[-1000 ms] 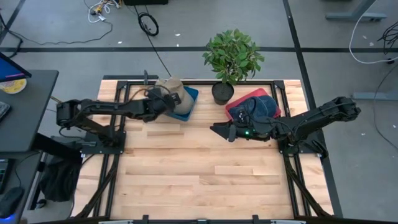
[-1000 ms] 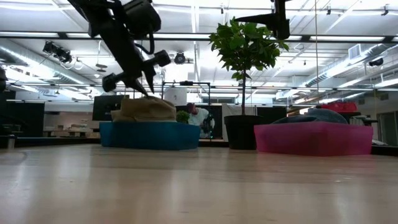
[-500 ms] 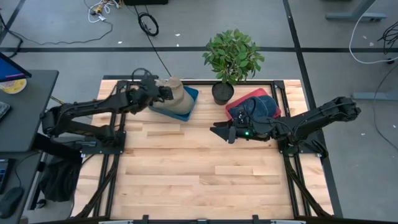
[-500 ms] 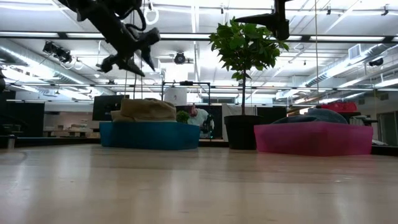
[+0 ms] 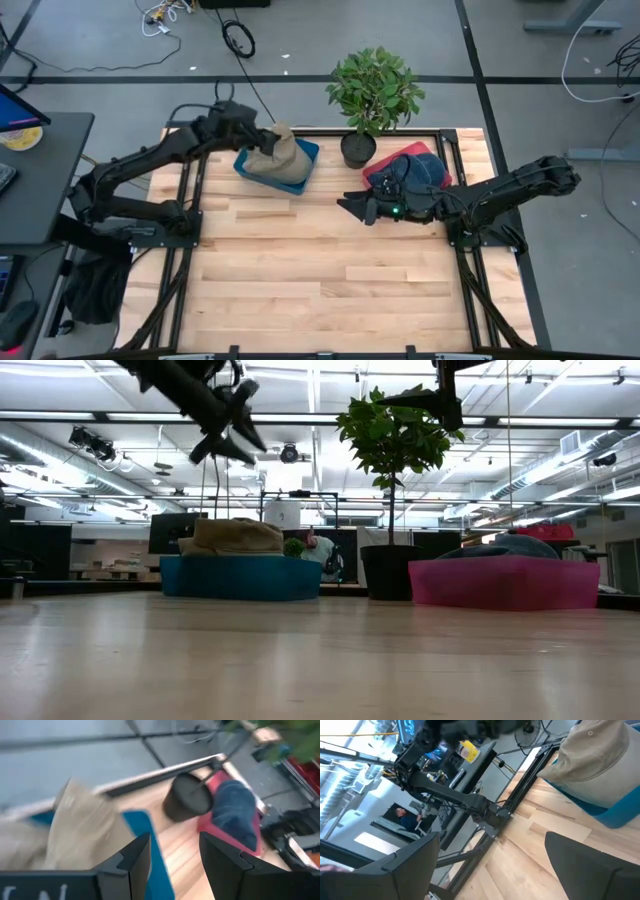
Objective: Pick & Place hat
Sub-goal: Put the brown cap into the blue bin
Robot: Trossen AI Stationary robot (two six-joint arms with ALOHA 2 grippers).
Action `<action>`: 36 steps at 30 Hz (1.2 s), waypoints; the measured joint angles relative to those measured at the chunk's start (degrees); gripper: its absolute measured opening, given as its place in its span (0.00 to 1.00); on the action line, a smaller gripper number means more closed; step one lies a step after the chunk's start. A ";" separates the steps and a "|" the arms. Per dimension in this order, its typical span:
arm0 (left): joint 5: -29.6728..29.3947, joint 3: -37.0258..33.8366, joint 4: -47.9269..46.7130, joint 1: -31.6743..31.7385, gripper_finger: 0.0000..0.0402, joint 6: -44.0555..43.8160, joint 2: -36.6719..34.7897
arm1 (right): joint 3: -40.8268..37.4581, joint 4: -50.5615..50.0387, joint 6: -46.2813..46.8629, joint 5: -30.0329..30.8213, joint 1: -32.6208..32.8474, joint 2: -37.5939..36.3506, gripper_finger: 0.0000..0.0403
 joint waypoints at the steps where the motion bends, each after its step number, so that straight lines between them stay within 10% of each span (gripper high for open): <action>1: -0.32 1.25 0.05 0.06 0.43 1.91 0.17 | 0.00 0.00 0.32 0.00 -0.09 0.00 0.91; 18: 2.54 6.81 -8.51 8.54 0.43 17.05 19.89 | 0.00 -0.42 4.19 2.98 -1.18 0.00 0.91; 36: -2.90 6.82 -19.23 13.89 0.43 24.59 20.27 | 0.00 -0.39 5.21 6.51 0.24 0.00 0.91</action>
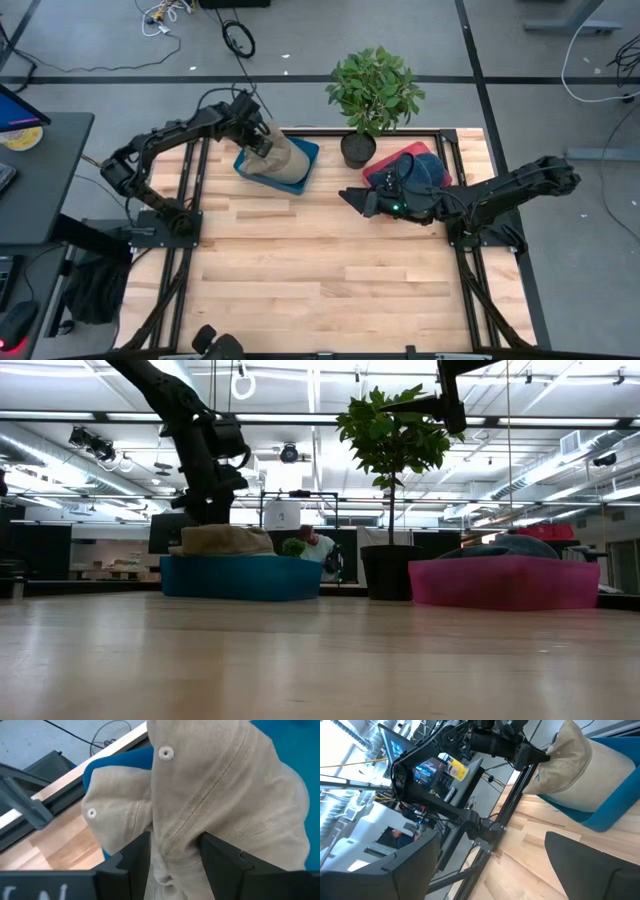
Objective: Pick & Place hat
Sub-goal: Put the brown cap into the blue bin, then return to Home Position
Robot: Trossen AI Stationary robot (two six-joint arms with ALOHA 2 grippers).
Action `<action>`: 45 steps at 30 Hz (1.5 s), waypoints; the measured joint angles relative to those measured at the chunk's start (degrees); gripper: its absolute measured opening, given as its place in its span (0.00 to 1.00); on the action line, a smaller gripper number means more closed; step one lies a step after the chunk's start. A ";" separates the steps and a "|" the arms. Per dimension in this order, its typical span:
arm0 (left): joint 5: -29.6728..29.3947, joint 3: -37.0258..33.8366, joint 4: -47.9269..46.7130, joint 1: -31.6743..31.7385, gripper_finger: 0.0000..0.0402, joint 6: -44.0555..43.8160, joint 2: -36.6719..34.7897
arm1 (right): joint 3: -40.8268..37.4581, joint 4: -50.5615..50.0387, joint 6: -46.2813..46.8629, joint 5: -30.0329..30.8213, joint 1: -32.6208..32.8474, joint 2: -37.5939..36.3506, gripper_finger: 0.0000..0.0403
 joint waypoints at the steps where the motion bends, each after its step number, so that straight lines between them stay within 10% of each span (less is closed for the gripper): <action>1: 0.02 -0.01 -0.32 0.09 0.43 0.21 -0.54 | 0.00 0.02 -0.11 0.00 0.00 0.00 0.91; 16: 9.30 -0.01 4.33 -2.00 0.42 7.40 -16.65 | 0.00 0.04 0.05 -0.66 0.00 0.00 0.91; 25: 23.93 -0.47 14.63 -2.75 0.19 6.83 -26.25 | 0.00 0.04 -0.15 -1.60 0.00 0.00 0.91; 31: 28.34 -10.62 26.16 -7.40 0.02 1.13 -30.68 | 0.00 -0.95 0.28 -1.64 -0.04 0.00 0.91; 45: 28.79 -36.24 61.51 -18.86 0.01 -21.46 -41.47 | 0.01 -4.25 4.82 -1.70 -0.04 0.00 0.91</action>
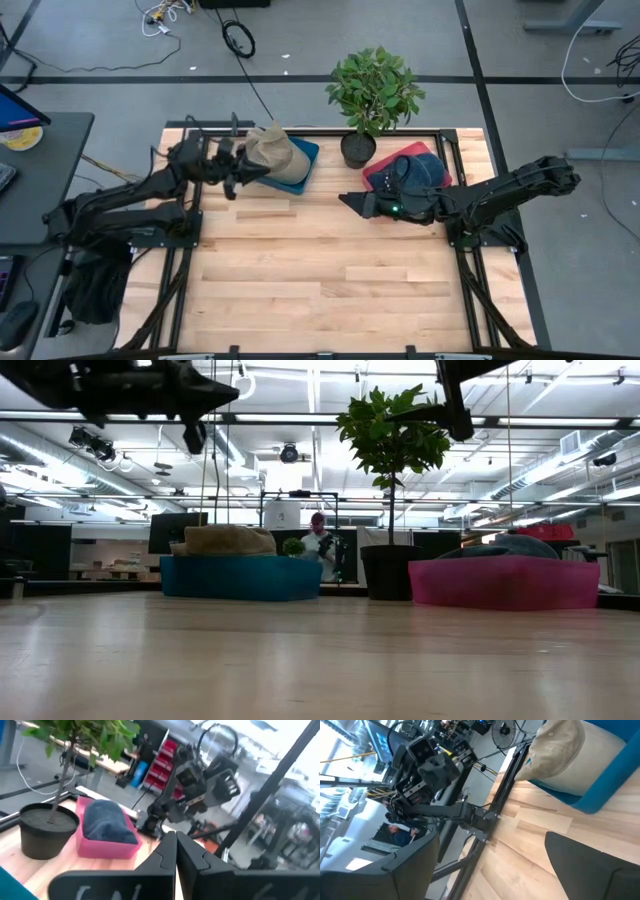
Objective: Pick & Place hat
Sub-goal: Return to Home Position
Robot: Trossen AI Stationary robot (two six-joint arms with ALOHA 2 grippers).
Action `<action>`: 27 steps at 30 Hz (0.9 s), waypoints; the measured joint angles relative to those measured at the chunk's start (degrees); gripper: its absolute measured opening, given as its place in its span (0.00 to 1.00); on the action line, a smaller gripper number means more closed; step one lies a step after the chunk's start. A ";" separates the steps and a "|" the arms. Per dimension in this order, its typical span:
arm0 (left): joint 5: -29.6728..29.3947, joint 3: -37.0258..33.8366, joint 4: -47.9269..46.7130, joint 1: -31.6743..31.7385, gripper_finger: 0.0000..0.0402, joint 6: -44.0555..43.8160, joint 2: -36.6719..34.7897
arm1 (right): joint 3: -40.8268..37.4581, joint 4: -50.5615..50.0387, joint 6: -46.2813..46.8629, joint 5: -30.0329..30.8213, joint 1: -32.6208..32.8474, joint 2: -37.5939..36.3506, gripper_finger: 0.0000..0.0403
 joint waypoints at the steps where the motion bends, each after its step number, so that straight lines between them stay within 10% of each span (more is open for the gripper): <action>1: -0.73 -1.20 0.72 -0.32 0.01 -1.11 -1.36 | -0.01 -0.19 0.01 0.01 0.00 0.00 0.91; 14: -10.24 -15.35 6.57 -6.29 0.01 -16.09 -22.45 | -0.01 -2.31 2.55 -0.01 0.00 0.00 0.91; 27: -23.87 -19.65 9.09 -24.89 0.01 -10.02 -25.25 | -0.01 -2.30 4.48 -0.47 -0.01 0.00 0.91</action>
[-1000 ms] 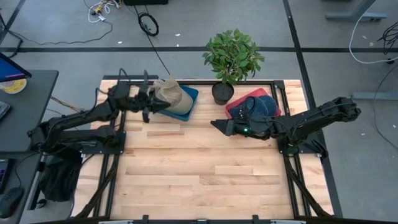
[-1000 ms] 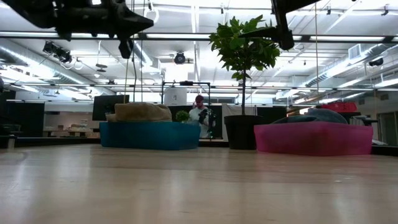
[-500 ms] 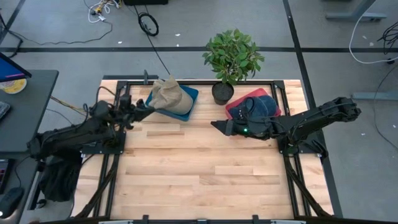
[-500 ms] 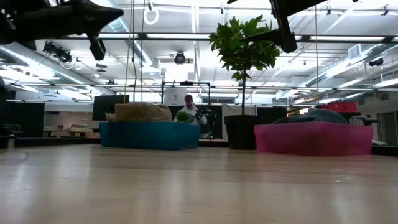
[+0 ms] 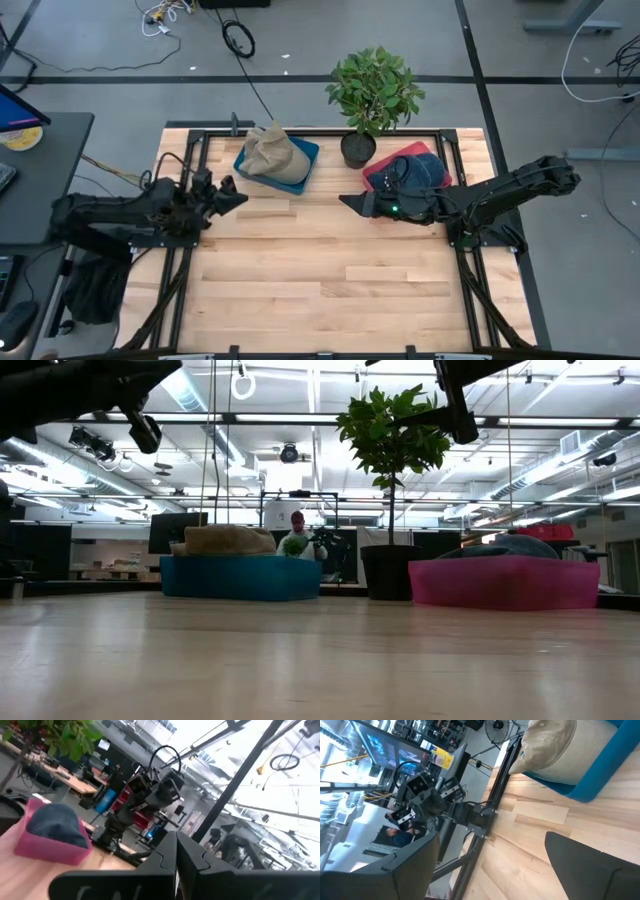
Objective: Pick & Place hat
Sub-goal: Return to Home Position
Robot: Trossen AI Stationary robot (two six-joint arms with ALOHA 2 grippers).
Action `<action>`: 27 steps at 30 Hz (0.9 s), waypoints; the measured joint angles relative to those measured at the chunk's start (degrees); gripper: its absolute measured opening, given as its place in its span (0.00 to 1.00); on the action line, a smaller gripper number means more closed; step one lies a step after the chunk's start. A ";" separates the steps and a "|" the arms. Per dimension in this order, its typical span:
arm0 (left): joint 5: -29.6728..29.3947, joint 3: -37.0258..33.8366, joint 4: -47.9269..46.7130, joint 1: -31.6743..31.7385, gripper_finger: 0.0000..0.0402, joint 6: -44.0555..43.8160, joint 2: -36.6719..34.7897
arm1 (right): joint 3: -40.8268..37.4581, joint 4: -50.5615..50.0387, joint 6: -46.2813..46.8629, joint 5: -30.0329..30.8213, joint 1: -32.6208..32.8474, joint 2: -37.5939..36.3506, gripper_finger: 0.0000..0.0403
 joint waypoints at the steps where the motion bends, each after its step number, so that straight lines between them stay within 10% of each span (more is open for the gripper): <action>1: -0.08 0.00 0.25 0.06 0.01 0.22 -0.47 | 0.00 0.04 0.02 0.01 0.00 0.00 0.91; 16: 1.48 0.02 -10.75 5.13 0.01 2.02 -20.92 | 0.00 0.12 1.04 -2.41 0.03 0.00 0.91; 27: 1.45 0.14 -16.00 5.66 0.01 4.44 -20.83 | 0.00 -0.03 1.73 -2.43 0.03 0.00 0.91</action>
